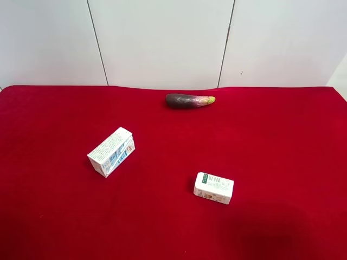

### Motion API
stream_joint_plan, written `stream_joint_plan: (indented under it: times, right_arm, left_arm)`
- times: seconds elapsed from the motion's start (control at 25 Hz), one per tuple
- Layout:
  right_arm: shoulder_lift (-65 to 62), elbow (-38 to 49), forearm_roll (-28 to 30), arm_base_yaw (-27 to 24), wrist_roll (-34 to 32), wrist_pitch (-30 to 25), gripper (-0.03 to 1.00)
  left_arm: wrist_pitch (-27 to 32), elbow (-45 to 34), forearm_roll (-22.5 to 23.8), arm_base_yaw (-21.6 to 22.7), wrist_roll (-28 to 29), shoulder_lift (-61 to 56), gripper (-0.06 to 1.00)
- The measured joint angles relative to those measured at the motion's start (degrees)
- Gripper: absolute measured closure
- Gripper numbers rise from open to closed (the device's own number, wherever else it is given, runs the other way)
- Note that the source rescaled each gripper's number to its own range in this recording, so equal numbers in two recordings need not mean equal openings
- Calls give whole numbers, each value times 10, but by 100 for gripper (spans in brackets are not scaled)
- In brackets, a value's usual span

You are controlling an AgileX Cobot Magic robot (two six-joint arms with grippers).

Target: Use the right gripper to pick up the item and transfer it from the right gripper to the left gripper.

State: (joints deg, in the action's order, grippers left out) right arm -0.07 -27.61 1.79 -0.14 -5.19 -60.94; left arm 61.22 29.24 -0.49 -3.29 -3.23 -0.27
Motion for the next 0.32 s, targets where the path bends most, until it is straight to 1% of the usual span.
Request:
stream_joint_plan:
  times: [0.32]
  right_arm:
    - [0, 0, 0, 0, 0, 0, -3]
  left_arm:
    - [0, 0, 0, 0, 0, 0, -5]
